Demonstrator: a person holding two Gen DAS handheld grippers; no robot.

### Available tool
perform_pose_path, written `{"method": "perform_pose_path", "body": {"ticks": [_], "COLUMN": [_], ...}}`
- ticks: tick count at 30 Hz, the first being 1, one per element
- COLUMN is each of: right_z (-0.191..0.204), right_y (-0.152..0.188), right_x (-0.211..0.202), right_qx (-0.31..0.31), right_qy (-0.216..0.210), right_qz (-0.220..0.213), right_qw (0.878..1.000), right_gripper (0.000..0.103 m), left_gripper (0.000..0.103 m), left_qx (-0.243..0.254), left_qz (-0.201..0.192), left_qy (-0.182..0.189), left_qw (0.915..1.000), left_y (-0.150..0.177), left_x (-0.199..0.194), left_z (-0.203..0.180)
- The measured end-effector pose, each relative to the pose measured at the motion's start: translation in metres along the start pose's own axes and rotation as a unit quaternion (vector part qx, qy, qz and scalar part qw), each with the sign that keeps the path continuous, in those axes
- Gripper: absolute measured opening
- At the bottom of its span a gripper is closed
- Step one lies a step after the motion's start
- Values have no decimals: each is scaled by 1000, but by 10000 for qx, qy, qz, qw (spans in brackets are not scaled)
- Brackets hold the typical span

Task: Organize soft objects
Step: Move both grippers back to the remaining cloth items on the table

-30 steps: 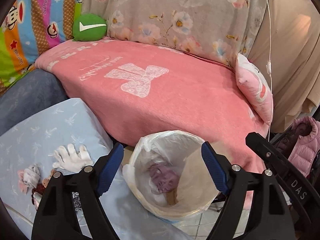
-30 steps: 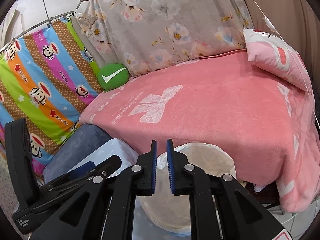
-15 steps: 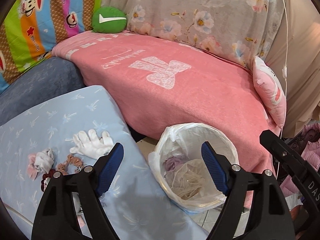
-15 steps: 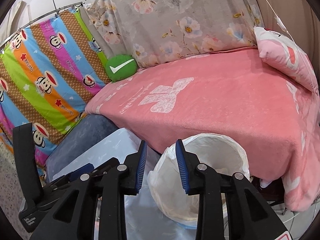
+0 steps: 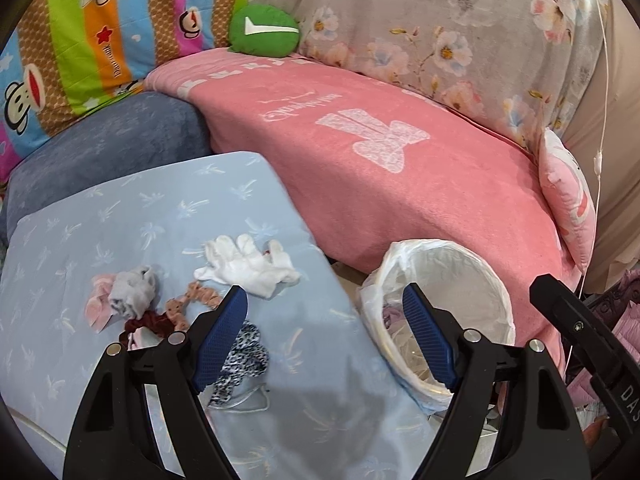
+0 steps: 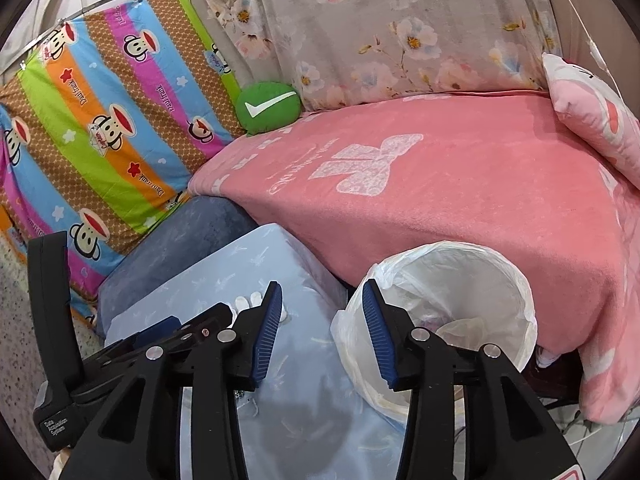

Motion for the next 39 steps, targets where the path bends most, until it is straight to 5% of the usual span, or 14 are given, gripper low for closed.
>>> {"method": "perform_pose_path", "body": {"ticks": [8,29,39], "right_z": [27,115,159], "right_y": [21,111,161], "right_x": [7,44,77], "right_qx": [-173,-805,-1090], "right_qy": [-110,-765,-1092], "right_qz": [228,1159,1677], "right_qw": [9995,9870,9737], "right_gripper": [47,47,44], "left_gripper": [87,88,88], "left_qx": [-295,-1014,-1090], "left_qz": [135,499,539], "left_qy": [-274,-1157,-1377], "left_qw": [9991,9868,9830], "left_y": [16,73,88], "left_x": [-4,-25,-31], "left_z": [43,174,201]}}
Point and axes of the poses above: each gripper's, at about its wrist camera, not at the fingertips, and x roughly the way its jaws point, z to its left, y to its underside, the point moved 6 cm from there along x, roughly the way its jaws point, and after that the axes turned 11 degrees about -z, right-handed, at the moved point
